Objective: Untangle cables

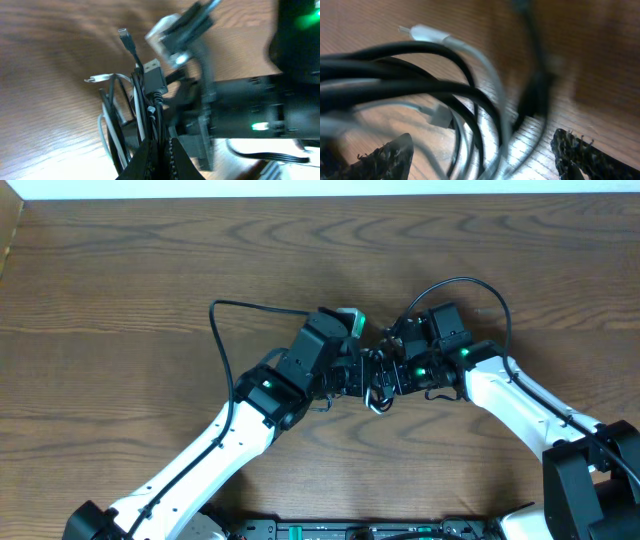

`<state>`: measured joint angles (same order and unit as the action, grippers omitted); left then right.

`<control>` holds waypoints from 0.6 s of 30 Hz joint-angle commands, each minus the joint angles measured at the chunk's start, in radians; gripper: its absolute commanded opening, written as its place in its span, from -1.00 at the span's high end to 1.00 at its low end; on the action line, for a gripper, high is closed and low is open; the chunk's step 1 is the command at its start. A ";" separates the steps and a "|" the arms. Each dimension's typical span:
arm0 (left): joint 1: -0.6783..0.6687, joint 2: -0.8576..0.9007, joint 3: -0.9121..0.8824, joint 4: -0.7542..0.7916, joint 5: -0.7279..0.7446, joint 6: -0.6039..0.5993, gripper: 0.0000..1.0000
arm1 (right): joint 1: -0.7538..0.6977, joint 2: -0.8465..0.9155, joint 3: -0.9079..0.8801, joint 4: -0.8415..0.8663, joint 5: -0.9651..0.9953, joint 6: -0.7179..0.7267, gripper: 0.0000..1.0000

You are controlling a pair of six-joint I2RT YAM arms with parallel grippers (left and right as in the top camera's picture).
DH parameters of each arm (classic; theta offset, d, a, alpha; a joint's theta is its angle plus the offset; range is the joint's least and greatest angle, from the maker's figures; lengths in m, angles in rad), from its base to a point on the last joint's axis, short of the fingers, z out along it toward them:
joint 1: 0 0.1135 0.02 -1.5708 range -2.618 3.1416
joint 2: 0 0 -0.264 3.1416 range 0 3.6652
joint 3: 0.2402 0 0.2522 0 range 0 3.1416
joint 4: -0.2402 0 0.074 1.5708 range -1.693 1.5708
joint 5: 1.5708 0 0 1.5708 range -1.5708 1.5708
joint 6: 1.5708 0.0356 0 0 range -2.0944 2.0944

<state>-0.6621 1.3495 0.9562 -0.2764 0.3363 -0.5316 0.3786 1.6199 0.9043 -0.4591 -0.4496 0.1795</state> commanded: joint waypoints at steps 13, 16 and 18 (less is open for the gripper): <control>0.130 -0.067 0.016 -0.192 -0.195 0.006 0.85 | 0.008 0.000 0.018 -0.011 0.158 0.096 0.98; 0.166 -0.055 0.014 -0.233 -0.214 0.006 0.55 | 0.008 0.000 0.018 0.018 0.085 0.096 0.98; 0.171 -0.049 0.014 -0.242 -0.204 0.002 0.03 | 0.008 0.000 0.018 0.041 0.034 0.096 0.97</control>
<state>-0.5121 1.2903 0.9581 -0.5068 0.1936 -0.5388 0.3847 1.6203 0.9047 -0.4358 -0.3344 0.2707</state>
